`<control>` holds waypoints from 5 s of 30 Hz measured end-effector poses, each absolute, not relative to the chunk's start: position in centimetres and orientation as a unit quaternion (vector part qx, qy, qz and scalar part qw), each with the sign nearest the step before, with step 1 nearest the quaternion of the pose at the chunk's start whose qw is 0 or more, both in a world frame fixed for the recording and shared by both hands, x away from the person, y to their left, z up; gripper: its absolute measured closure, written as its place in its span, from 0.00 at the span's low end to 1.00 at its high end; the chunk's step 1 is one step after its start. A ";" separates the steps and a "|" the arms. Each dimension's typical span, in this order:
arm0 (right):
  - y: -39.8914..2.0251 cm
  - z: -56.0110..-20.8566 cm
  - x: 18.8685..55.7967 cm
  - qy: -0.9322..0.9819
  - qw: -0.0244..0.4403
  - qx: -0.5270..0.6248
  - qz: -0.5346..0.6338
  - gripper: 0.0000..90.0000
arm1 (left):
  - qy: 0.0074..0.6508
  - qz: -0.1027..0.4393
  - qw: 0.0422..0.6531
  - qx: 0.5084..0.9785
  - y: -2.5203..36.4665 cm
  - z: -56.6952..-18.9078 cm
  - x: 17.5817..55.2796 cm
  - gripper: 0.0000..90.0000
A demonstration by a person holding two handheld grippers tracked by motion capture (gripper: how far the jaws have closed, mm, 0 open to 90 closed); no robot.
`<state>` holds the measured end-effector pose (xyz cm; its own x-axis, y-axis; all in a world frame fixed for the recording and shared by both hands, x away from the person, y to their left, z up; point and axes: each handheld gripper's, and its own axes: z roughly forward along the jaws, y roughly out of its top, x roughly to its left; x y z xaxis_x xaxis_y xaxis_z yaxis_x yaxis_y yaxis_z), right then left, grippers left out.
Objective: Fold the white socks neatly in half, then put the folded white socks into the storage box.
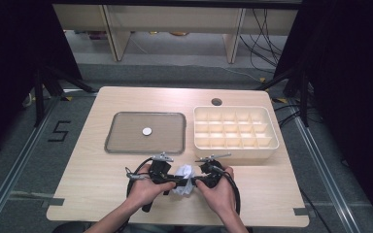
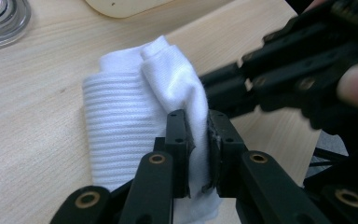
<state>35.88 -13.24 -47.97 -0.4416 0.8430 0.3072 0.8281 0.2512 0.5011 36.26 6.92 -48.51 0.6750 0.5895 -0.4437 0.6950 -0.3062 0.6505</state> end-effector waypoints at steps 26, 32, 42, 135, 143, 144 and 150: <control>-12.9 -46.5 38.1 0.744 0.000 0.571 0.347 0.94 | 0.381 -0.057 0.457 0.802 7.1 -47.7 35.6 0.72; -13.3 -46.7 38.1 0.745 -0.005 0.571 0.343 0.90 | 0.381 -0.055 0.456 0.803 7.7 -47.7 34.8 0.83; -13.4 -46.7 38.4 0.730 -0.012 0.581 0.360 0.49 | 0.366 -0.055 0.437 0.820 7.1 -48.6 34.8 0.87; -15.9 -44.5 37.5 0.698 0.001 0.549 0.460 0.81 | 0.432 0.124 0.518 0.728 15.6 -50.6 35.2 0.52; -16.7 -43.7 37.7 0.686 0.008 0.556 0.469 0.81 | 0.431 0.127 0.514 0.731 15.1 -50.6 35.0 0.52; -16.9 -43.6 37.7 0.685 0.012 0.555 0.472 0.81 | 0.430 0.126 0.513 0.732 15.1 -50.6 34.9 0.52; -17.9 -42.7 37.9 0.675 0.030 0.561 0.479 0.81 | 0.420 0.121 0.519 0.734 14.8 -50.7 35.0 0.52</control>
<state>37.91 -17.86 -42.74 -0.3687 0.7856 0.4969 0.7286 -0.0876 0.6793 35.00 14.82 -50.66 0.6171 0.7431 -0.2587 0.4912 -0.1069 0.8645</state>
